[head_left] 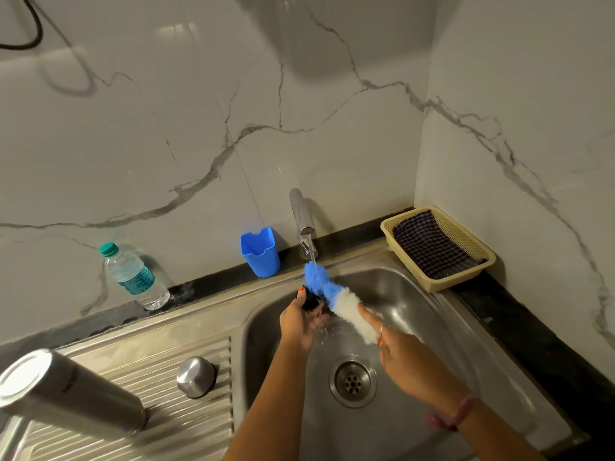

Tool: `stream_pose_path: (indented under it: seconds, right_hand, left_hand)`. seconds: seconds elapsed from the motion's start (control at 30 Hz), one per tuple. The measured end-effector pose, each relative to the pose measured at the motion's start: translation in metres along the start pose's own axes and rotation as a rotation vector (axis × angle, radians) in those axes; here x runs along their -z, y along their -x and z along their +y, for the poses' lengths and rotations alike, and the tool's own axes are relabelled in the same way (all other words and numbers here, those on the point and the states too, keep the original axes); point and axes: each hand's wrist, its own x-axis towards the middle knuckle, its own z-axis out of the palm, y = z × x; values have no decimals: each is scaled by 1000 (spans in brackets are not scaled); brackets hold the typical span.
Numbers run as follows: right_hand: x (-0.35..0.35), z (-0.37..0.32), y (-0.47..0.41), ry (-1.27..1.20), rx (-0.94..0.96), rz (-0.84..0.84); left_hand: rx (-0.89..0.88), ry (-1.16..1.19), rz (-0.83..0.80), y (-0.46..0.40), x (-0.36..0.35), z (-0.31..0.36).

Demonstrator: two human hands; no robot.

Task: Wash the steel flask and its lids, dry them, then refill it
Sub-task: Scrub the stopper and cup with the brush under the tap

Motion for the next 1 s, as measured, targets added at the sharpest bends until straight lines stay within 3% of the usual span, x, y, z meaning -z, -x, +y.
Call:
stream_pose_path:
  seconds: [0.2, 0.43, 0.63, 0.9, 1.0]
  right_hand:
    - [2, -5, -16, 102, -54, 110]
    - [10, -10, 0, 230, 10, 73]
    - [13, -13, -15, 164, -51, 65]
    - [14, -15, -4, 201, -6, 20]
    - [16, -16, -9, 210, 0, 29]
  left_hand:
    - [-13, 18, -59, 7, -12, -3]
    - [-58, 80, 57, -5, -1, -1]
    - [-4, 84, -28, 5, -8, -8]
    - [-15, 278, 81, -2, -7, 2]
    - [10, 302, 52, 1, -9, -3]
